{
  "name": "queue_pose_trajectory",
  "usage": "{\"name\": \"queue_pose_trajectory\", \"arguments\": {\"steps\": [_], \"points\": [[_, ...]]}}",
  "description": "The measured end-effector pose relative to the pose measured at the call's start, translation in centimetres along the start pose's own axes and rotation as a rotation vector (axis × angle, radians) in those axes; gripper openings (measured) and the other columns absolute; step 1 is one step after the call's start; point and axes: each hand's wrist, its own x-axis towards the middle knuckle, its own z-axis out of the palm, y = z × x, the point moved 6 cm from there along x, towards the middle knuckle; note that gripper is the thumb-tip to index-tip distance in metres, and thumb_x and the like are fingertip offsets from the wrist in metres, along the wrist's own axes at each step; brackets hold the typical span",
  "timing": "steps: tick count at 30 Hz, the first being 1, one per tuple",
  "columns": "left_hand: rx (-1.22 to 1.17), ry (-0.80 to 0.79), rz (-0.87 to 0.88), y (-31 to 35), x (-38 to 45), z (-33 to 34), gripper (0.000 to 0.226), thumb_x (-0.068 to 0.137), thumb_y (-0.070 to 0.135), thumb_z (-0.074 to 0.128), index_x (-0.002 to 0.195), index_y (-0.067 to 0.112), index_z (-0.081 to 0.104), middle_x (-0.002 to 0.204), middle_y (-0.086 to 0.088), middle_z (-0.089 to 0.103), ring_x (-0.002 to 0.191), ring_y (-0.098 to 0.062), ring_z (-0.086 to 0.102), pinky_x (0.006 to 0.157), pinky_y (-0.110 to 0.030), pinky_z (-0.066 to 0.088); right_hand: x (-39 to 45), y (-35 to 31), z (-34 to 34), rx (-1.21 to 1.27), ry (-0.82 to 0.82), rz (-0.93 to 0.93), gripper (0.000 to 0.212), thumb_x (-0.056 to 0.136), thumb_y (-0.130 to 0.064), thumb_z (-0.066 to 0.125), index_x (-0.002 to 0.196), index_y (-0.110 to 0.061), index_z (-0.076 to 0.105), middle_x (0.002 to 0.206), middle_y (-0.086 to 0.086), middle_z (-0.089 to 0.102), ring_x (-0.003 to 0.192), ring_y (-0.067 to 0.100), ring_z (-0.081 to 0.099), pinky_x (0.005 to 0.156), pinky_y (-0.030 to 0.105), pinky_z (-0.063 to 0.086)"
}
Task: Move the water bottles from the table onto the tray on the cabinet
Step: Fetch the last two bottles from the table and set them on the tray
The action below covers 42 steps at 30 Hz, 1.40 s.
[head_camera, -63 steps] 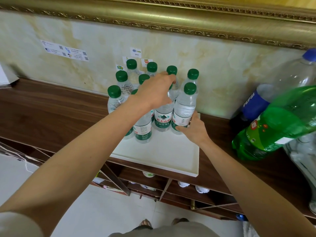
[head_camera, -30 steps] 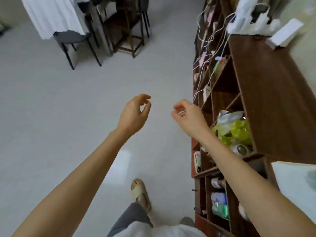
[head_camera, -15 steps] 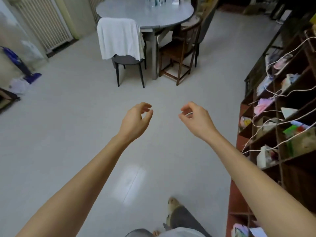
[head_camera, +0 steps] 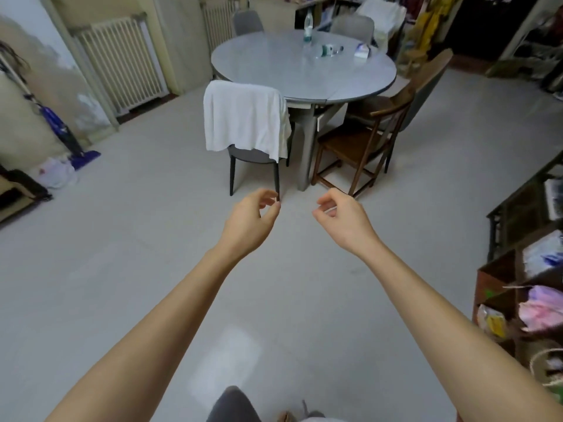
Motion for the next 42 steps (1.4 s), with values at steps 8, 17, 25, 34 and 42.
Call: {"name": "queue_pose_trajectory", "arguments": {"steps": [8, 17, 25, 34, 42], "points": [[0.011, -0.001, 0.038, -3.3, 18.3, 0.1, 0.028, 0.095, 0.027, 0.052, 0.12, 0.017, 0.06, 0.109, 0.006, 0.065, 0.107, -0.011, 0.059, 0.094, -0.028, 0.045, 18.4, 0.7, 2.1, -0.012, 0.004, 0.012, 0.017, 0.089, -0.024, 0.059, 0.104, -0.018, 0.059, 0.097, -0.001, 0.063, 0.086, 0.016, 0.059, 0.069, 0.025, 0.042], [0.092, -0.231, 0.223, 2.1, 38.4, 7.4, 0.033, 0.095, 0.03, 0.051, 0.125, 0.017, 0.058, 0.119, 0.002, 0.066, 0.109, -0.013, 0.061, 0.096, -0.038, 0.05, 33.5, 6.7, -4.6, 0.078, 0.163, 0.234, 0.017, 0.087, -0.02, 0.062, 0.102, -0.013, 0.06, 0.09, 0.0, 0.064, 0.082, 0.018, 0.062, 0.072, 0.024, 0.046], [0.094, -0.444, 0.368, 11.6, 52.8, 24.4, 0.034, 0.098, 0.032, 0.049, 0.129, 0.019, 0.054, 0.123, 0.0, 0.062, 0.11, -0.014, 0.06, 0.095, -0.036, 0.051, 43.1, 21.2, -15.2, 0.088, 0.342, 0.389, 0.017, 0.088, -0.017, 0.064, 0.103, -0.011, 0.062, 0.08, -0.008, 0.057, 0.077, 0.017, 0.059, 0.075, 0.026, 0.048], [0.004, -0.656, 0.44, 25.1, 66.3, 44.8, 0.033, 0.096, 0.028, 0.051, 0.126, 0.016, 0.057, 0.119, -0.002, 0.064, 0.109, -0.016, 0.061, 0.097, -0.036, 0.05, 52.4, 36.5, -31.0, 0.065, 0.449, 0.549, 0.019, 0.088, -0.021, 0.064, 0.103, -0.011, 0.062, 0.091, 0.001, 0.063, 0.079, 0.017, 0.061, 0.068, 0.022, 0.044], [-0.04, -0.72, 0.523, 35.7, 80.4, 62.0, 0.029, 0.096, 0.023, 0.054, 0.121, 0.01, 0.06, 0.109, -0.006, 0.067, 0.105, -0.019, 0.062, 0.091, -0.024, 0.044, 64.9, 50.4, -42.8, 0.052, 0.512, 0.608, 0.011, 0.088, -0.022, 0.064, 0.097, -0.018, 0.058, 0.092, 0.0, 0.063, 0.078, 0.014, 0.058, 0.057, 0.012, 0.039]]}}
